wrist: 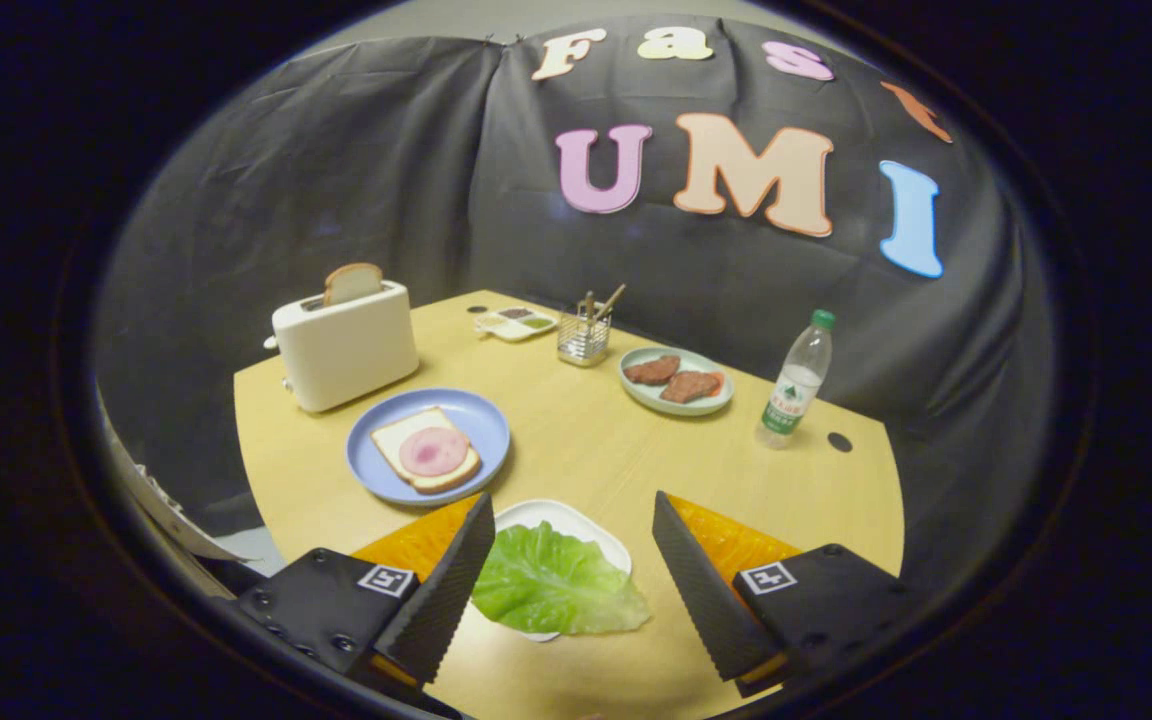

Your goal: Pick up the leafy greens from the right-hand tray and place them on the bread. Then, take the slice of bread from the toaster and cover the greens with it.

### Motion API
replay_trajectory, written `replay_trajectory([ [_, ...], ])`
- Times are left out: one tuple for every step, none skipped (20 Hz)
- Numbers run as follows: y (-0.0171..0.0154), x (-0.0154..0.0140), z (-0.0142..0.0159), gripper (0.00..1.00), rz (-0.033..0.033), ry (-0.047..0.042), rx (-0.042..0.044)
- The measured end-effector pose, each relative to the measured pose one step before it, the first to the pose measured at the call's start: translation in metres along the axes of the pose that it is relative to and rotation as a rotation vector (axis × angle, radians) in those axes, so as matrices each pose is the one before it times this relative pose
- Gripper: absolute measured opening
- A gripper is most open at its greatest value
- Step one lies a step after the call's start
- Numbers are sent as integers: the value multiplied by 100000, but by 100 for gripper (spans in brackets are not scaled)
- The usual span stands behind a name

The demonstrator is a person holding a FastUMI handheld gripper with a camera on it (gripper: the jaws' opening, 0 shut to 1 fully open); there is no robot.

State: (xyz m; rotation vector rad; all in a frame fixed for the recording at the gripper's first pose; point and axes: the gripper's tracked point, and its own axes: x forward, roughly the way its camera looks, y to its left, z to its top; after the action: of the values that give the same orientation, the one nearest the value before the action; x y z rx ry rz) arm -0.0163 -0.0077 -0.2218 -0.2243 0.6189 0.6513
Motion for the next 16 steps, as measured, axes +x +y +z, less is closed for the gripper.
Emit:
replay_trajectory([
  [155,660,-1046,100,1482,2650,-476],
  [202,489,-909,100,1189,2447,-425],
  [97,563,-901,100,1008,2514,-677],
  [96,547,-1056,100,930,2677,-641],
  [80,490,-703,100,875,2206,-853],
  [119,635,-613,100,688,1363,-878],
  [40,499,-649,100,779,2034,-360],
  [196,596,-704,100,688,1728,-42],
  [15,621,-424,100,671,1774,213],
  [123,151,-809,100,263,1994,424],
  [23,260,-529,100,179,1586,637],
  [82,264,-530,100,341,1451,1111],
  [-53,391,-265,100,333,1230,1698],
  [49,578,-69,100,484,560,1630],
  [19,282,-23,100,180,742,1315],
  [50,261,-256,100,240,899,911],
])
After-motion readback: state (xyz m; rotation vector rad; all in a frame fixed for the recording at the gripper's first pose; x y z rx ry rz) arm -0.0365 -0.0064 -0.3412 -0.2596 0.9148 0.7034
